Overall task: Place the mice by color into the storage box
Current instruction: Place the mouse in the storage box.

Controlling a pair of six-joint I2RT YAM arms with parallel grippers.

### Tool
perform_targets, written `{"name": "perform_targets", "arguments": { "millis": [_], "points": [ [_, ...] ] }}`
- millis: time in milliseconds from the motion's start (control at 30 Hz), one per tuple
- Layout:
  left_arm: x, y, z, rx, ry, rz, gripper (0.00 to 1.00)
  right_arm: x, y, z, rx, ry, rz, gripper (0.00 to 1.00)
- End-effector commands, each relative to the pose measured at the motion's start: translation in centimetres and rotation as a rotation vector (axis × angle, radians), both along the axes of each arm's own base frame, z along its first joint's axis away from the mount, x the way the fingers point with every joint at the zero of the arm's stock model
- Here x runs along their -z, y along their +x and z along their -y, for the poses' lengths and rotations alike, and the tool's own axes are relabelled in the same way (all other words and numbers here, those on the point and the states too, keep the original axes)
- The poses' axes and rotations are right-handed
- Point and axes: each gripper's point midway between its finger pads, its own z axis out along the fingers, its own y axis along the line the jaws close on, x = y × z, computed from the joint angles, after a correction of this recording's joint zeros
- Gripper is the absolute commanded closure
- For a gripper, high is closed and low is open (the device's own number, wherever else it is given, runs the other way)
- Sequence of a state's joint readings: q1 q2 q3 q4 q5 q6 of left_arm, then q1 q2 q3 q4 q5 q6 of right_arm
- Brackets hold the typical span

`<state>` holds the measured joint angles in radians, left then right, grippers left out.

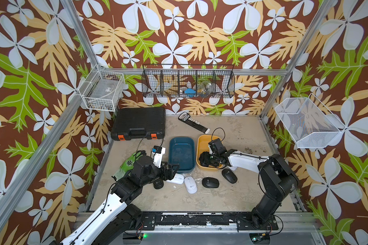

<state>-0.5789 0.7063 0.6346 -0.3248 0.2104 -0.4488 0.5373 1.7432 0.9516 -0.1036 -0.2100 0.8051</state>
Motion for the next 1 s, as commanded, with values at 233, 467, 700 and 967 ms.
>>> {"name": "perform_targets", "arguments": {
  "millis": [233,467,700,967],
  "points": [
    [-0.2,0.0,0.1,0.002,-0.008,0.003,0.14,-3.8,0.9,-0.8,-0.001,0.059,0.071,0.38],
    [-0.2,0.0,0.1,0.004,-0.010,0.001,0.14,-5.6,1.0,-0.9,-0.026,0.054,0.099,0.35],
    [0.0,-0.1,0.1,0.006,-0.012,-0.004,0.14,-2.8,0.5,-0.4,-0.016,0.025,0.050,0.43],
    [0.0,-0.2,0.1,0.006,-0.012,-0.001,0.15,-0.4,-0.1,-1.1,-0.022,0.061,0.002,0.34]
  ]
}}
